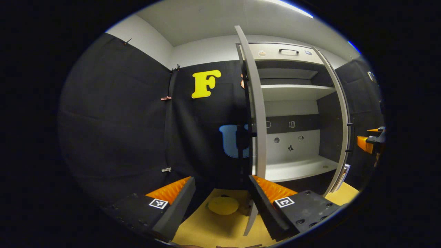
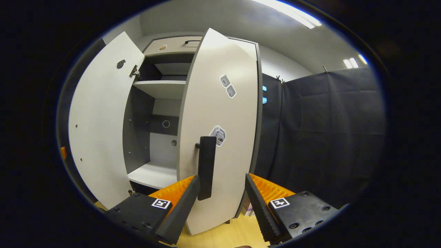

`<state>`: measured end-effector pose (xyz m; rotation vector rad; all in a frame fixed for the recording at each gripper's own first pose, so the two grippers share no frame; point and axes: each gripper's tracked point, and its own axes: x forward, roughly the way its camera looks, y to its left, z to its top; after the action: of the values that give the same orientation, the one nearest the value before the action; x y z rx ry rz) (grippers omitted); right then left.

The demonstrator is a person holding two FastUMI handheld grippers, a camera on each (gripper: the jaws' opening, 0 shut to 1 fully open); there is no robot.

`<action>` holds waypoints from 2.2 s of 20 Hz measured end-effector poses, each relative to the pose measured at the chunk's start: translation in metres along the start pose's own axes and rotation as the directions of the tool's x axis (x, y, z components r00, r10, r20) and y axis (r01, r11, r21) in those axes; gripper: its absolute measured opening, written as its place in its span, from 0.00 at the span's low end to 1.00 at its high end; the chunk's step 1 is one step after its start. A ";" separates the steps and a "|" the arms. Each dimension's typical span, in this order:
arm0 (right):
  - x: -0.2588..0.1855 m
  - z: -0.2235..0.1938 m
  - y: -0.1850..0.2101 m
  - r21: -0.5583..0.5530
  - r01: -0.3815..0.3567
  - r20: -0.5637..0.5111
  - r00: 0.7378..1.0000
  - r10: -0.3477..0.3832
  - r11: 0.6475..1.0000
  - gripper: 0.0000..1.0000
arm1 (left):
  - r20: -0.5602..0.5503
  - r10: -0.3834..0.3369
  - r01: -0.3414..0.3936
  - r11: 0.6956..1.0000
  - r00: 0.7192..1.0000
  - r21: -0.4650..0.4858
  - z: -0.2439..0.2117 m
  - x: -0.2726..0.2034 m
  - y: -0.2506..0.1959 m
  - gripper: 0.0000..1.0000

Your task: Grasp the bottle in the cabinet with the left hand and place it on the coaster, then close the right door with the right hand and the left door with the left hand.

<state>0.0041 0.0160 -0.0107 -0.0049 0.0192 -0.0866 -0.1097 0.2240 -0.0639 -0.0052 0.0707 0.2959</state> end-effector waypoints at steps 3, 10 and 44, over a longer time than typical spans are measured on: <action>-0.011 -0.001 0.014 -0.018 -0.005 -0.019 1.000 0.005 1.000 0.88 | 0.017 -0.003 0.003 1.000 1.000 -0.009 -0.001 0.023 0.017 0.96; -0.033 0.006 -0.004 -0.036 0.102 -0.015 0.995 -0.103 0.994 0.87 | 0.041 -0.079 0.081 0.995 0.996 -0.057 0.001 0.069 0.022 0.96; -0.002 -0.002 -0.063 -0.006 0.031 -0.031 0.999 -0.031 0.999 0.87 | 0.108 -0.242 0.245 0.969 0.964 -0.017 0.038 0.045 -0.135 0.77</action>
<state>-0.0029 -0.0464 -0.0121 -0.0098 0.0507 -0.1180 -0.0244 0.1085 -0.0303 -0.0280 -0.0391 0.0503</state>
